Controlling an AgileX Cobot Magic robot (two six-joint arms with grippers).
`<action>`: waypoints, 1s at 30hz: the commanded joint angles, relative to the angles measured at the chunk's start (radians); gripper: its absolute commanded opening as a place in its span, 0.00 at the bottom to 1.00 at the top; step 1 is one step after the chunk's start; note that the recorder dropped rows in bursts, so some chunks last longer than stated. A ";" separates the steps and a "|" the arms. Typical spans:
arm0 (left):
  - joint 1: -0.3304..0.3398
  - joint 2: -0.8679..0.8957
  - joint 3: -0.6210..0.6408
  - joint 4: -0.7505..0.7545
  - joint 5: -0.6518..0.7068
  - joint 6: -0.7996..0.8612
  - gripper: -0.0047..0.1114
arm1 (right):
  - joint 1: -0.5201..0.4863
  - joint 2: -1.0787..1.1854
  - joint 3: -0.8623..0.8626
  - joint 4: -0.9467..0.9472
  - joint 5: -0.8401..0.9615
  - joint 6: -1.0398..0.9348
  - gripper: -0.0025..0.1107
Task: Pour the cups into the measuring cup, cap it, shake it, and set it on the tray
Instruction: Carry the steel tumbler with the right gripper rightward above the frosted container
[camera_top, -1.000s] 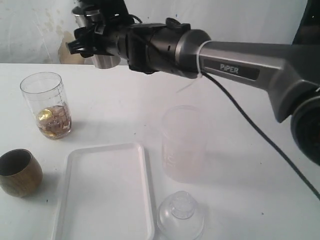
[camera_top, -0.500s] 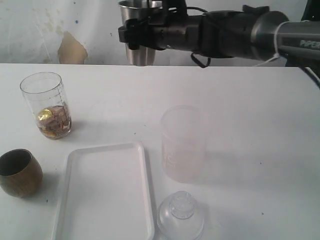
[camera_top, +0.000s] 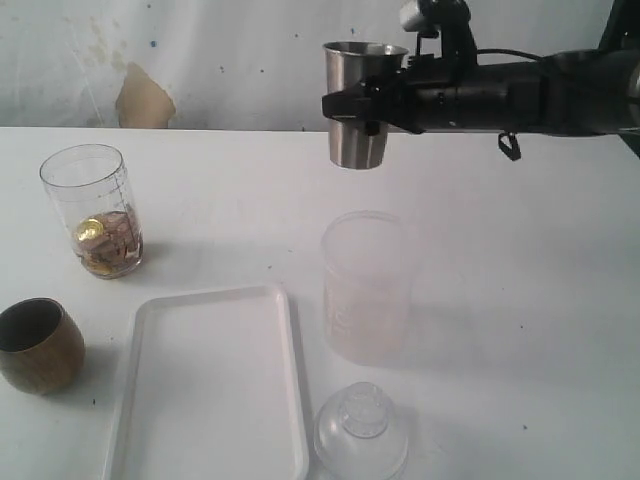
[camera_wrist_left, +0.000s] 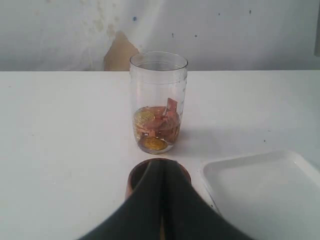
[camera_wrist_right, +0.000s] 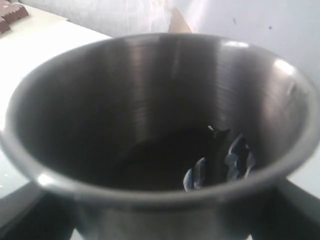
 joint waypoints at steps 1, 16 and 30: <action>-0.005 -0.005 0.005 0.004 -0.011 0.001 0.04 | -0.015 -0.023 0.046 0.031 0.034 -0.163 0.02; -0.005 -0.005 0.005 0.004 -0.011 0.001 0.04 | -0.027 0.169 0.037 0.104 0.104 -0.425 0.02; -0.005 -0.005 0.005 0.004 -0.011 0.001 0.04 | -0.051 0.326 -0.038 0.104 0.246 -0.439 0.02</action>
